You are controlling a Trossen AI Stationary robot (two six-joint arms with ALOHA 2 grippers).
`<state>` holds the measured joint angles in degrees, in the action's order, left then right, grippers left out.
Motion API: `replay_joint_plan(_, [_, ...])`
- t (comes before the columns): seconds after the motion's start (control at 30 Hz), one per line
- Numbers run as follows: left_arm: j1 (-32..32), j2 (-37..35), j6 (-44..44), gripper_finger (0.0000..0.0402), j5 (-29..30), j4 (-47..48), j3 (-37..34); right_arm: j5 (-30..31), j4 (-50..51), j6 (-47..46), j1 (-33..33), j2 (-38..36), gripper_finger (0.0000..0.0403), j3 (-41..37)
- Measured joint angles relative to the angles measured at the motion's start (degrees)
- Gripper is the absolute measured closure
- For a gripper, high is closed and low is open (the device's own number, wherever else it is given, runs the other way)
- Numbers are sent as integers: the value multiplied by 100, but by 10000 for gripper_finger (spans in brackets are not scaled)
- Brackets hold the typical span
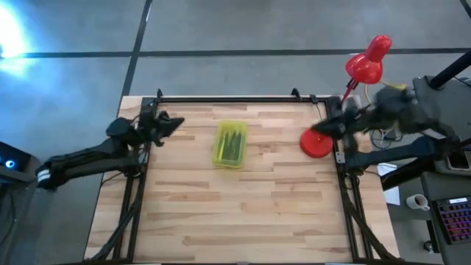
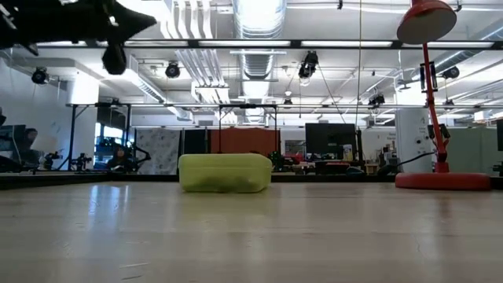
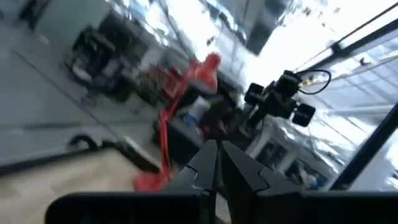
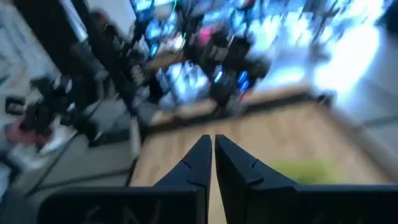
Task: Pick & place school supplies into a supply box
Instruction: Return to Home Position
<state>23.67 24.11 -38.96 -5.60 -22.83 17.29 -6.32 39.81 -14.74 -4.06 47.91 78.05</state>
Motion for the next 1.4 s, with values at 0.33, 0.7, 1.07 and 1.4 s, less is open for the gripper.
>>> replay_joint_plan(0.33, [-690,-50,589,396,-761,-1033,-620,-191,-3136,-871,171,-1543,390,-3372])
replay_joint_plan(0.7, [-690,-3,567,396,-755,-1010,-1390,278,-2849,-1385,118,-2107,390,-3805])
replay_joint_plan(1.07, [-686,-691,586,396,-772,-880,-1669,1380,-2264,-1491,-23,-2535,390,-4051])
replay_joint_plan(1.4, [-585,-2408,588,396,-780,362,-1673,1386,-378,-1489,-362,-4541,390,-4684])
